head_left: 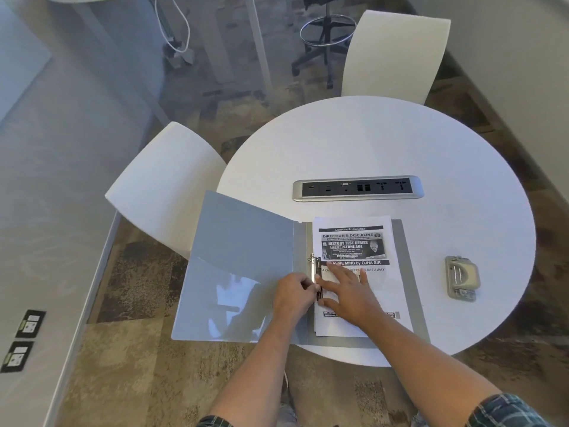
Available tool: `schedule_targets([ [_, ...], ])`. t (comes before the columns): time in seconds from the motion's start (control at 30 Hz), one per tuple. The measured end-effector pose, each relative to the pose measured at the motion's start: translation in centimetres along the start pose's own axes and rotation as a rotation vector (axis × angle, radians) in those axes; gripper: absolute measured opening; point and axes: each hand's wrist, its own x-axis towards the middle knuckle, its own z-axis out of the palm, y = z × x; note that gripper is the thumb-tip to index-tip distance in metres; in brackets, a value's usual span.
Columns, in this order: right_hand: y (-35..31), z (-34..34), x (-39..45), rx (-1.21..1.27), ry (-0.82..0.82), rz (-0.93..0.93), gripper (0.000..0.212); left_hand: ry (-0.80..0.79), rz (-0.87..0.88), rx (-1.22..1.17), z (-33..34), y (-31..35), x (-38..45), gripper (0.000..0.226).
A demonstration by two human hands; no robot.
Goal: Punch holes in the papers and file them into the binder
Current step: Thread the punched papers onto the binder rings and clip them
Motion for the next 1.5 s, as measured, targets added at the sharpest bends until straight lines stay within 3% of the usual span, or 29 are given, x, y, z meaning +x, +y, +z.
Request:
schedule_targets([
  [0.5, 0.1, 1.6, -0.1, -0.002, 0.073, 0.018, 0.058, 0.075, -0.031, 0.029, 0.5, 0.5, -1.1, 0.016],
  [0.73, 0.2, 1.8, 0.2, 0.022, 0.102, 0.054, 0.089, 0.098, -0.031, 0.019, 0.6, 0.6, -1.3, 0.017],
  [0.93, 0.0, 1.4, 0.5, 0.056, 0.104, 0.066, 0.082, 0.110, -0.048, -0.014, 0.7, 0.7, -1.4, 0.018],
  [1.07, 0.2, 1.7, 0.7, 0.073, 0.121, 0.087, 0.093, 0.113, -0.058, -0.024, 0.8, 0.7, -1.3, 0.018],
  [1.37, -0.1, 1.1, 0.9, 0.088, 0.091, 0.103, 0.082, 0.138, -0.094, 0.016, 0.9, 1.2, -1.4, 0.018],
  [1.5, 0.5, 1.4, 1.2, 0.071, 0.107, 0.057, 0.096, 0.117, -0.081, 0.035, 0.5, 1.6, -1.6, 0.017],
])
